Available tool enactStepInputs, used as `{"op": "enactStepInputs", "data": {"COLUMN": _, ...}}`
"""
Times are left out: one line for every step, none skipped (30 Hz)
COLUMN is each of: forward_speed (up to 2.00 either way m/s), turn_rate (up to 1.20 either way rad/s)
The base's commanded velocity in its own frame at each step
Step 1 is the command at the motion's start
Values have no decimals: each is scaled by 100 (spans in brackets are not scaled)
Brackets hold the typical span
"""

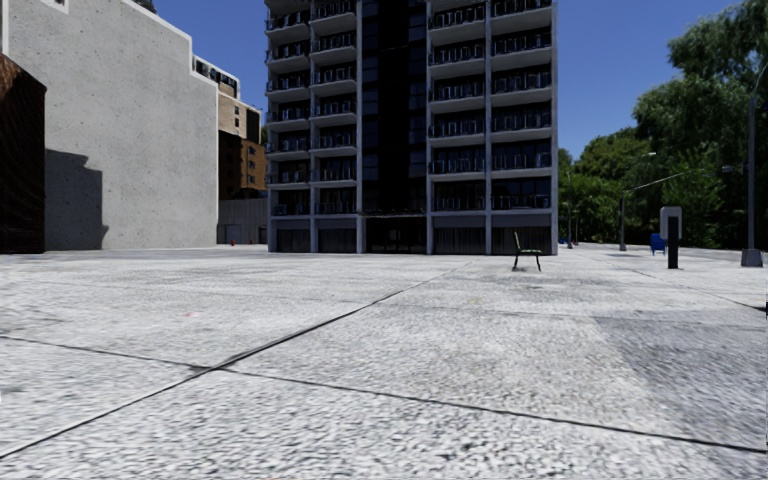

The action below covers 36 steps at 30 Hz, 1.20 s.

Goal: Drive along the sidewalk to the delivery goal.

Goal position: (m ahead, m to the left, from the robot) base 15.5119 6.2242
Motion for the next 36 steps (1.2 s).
{"op": "enactStepInputs", "data": {"forward_speed": 200, "turn_rate": 61}}
{"op": "enactStepInputs", "data": {"forward_speed": 200, "turn_rate": 61}}
{"op": "enactStepInputs", "data": {"forward_speed": 200, "turn_rate": 61}}
{"op": "enactStepInputs", "data": {"forward_speed": 200, "turn_rate": 61}}
{"op": "enactStepInputs", "data": {"forward_speed": 200, "turn_rate": 61}}
{"op": "enactStepInputs", "data": {"forward_speed": 200, "turn_rate": 61}}
{"op": "enactStepInputs", "data": {"forward_speed": 200, "turn_rate": 61}}
{"op": "enactStepInputs", "data": {"forward_speed": 200, "turn_rate": 61}}
{"op": "enactStepInputs", "data": {"forward_speed": 200, "turn_rate": 61}}
{"op": "enactStepInputs", "data": {"forward_speed": 200, "turn_rate": 61}}
{"op": "enactStepInputs", "data": {"forward_speed": 200, "turn_rate": 61}}
{"op": "enactStepInputs", "data": {"forward_speed": 200, "turn_rate": 60}}
{"op": "enactStepInputs", "data": {"forward_speed": 200, "turn_rate": 60}}
{"op": "enactStepInputs", "data": {"forward_speed": 200, "turn_rate": 60}}
{"op": "enactStepInputs", "data": {"forward_speed": 200, "turn_rate": 59}}
{"op": "enactStepInputs", "data": {"forward_speed": 200, "turn_rate": 59}}
{"op": "enactStepInputs", "data": {"forward_speed": 200, "turn_rate": 59}}
{"op": "enactStepInputs", "data": {"forward_speed": 200, "turn_rate": 59}}
{"op": "enactStepInputs", "data": {"forward_speed": 200, "turn_rate": 59}}
{"op": "enactStepInputs", "data": {"forward_speed": 200, "turn_rate": 59}}
{"op": "enactStepInputs", "data": {"forward_speed": 200, "turn_rate": 59}}
{"op": "enactStepInputs", "data": {"forward_speed": 200, "turn_rate": 59}}
{"op": "enactStepInputs", "data": {"forward_speed": 200, "turn_rate": 59}}
{"op": "enactStepInputs", "data": {"forward_speed": 200, "turn_rate": 59}}
{"op": "enactStepInputs", "data": {"forward_speed": 200, "turn_rate": 59}}
{"op": "enactStepInputs", "data": {"forward_speed": 200, "turn_rate": 59}}
{"op": "enactStepInputs", "data": {"forward_speed": 200, "turn_rate": 59}}
{"op": "enactStepInputs", "data": {"forward_speed": 200, "turn_rate": 59}}
{"op": "enactStepInputs", "data": {"forward_speed": 200, "turn_rate": 59}}
{"op": "enactStepInputs", "data": {"forward_speed": 200, "turn_rate": 59}}
{"op": "enactStepInputs", "data": {"forward_speed": 200, "turn_rate": 4}}
{"op": "enactStepInputs", "data": {"forward_speed": 200, "turn_rate": 4}}
{"op": "enactStepInputs", "data": {"forward_speed": 200, "turn_rate": 0}}
{"op": "enactStepInputs", "data": {"forward_speed": 200, "turn_rate": 0}}
{"op": "enactStepInputs", "data": {"forward_speed": 200, "turn_rate": 0}}
{"op": "enactStepInputs", "data": {"forward_speed": 200, "turn_rate": 0}}
